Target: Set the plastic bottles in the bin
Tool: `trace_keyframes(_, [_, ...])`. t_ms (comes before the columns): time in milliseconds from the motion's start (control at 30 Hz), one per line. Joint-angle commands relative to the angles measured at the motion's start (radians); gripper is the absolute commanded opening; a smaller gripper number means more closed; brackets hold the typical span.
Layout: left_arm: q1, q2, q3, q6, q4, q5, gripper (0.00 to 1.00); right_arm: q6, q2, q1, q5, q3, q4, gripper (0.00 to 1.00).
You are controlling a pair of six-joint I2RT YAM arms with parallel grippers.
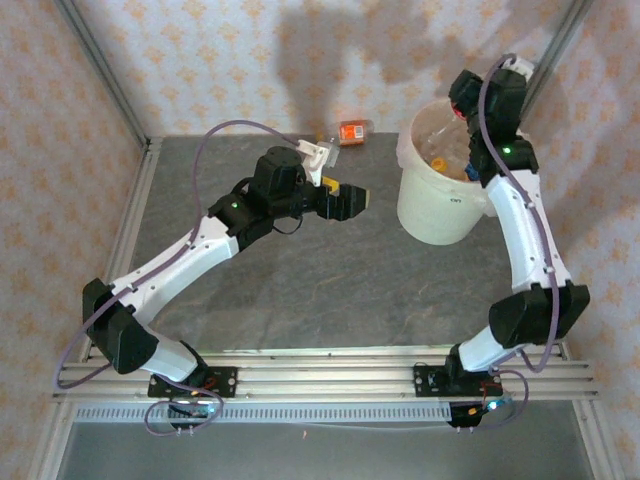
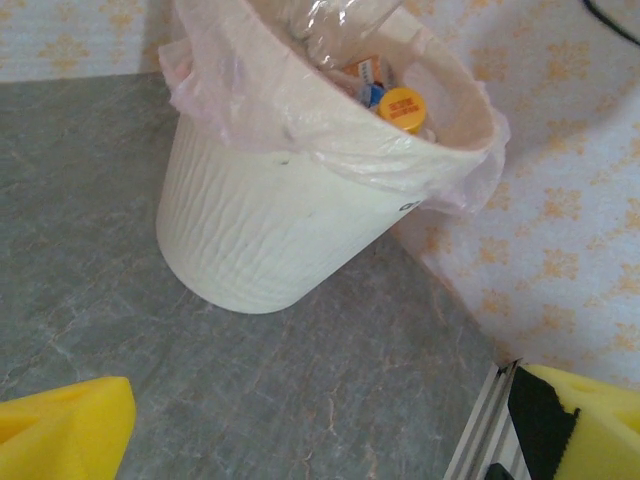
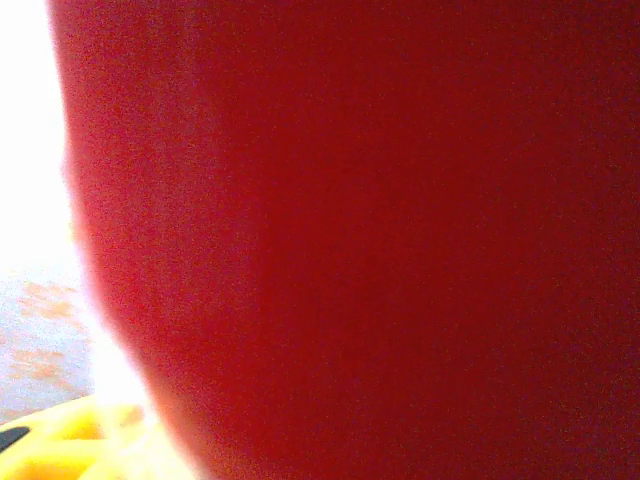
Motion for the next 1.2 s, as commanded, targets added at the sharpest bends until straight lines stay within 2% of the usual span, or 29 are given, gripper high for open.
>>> trace_keyframes(0, [-0.003,-0.040,-0.020,-0.004,-0.019,-0.033,0.98,0.046,0.026,-0.025,0.003,-0.045,0.071,0.56])
trace_keyframes(133, [-0.003,-0.046,-0.030,0.005,-0.039,-0.051,0.98,0.083,0.045,-0.044,-0.099,-0.084,0.082,0.70])
trace_keyframes(233, [-0.003,-0.049,-0.041,0.000,-0.034,-0.058,0.98,0.062,0.040,-0.050,-0.107,-0.075,0.025,0.86])
trace_keyframes(400, [-0.003,-0.040,-0.048,-0.008,-0.023,-0.056,0.98,0.013,0.016,-0.080,-0.097,0.011,-0.136,0.99])
trace_keyframes(533, [-0.003,-0.033,-0.049,-0.009,-0.018,-0.054,0.98,-0.061,-0.004,-0.085,0.032,0.113,-0.287,0.99])
trace_keyframes(600, [-0.003,-0.028,-0.048,-0.009,-0.014,-0.055,0.98,-0.088,-0.020,-0.089,0.053,0.119,-0.308,0.99])
trace_keyframes(633, [-0.003,-0.024,-0.048,-0.010,-0.012,-0.055,0.98,-0.095,-0.026,-0.097,0.009,0.120,-0.315,0.99])
trace_keyframes(733, [-0.003,-0.008,-0.037,-0.014,-0.012,-0.047,0.98,-0.078,0.001,-0.141,-0.239,0.162,-0.371,0.99])
trace_keyframes(967, [-0.003,0.009,-0.027,-0.016,-0.019,-0.041,0.99,-0.088,0.156,-0.156,-0.566,0.291,-0.393,0.99])
trace_keyframes(1067, [-0.003,0.011,-0.029,-0.015,-0.024,-0.049,0.99,-0.089,0.247,-0.155,-0.679,0.388,-0.429,0.99])
trace_keyframes(1167, [-0.003,0.015,-0.029,-0.017,-0.025,-0.053,0.99,-0.107,0.318,-0.149,-0.714,0.477,-0.483,0.99])
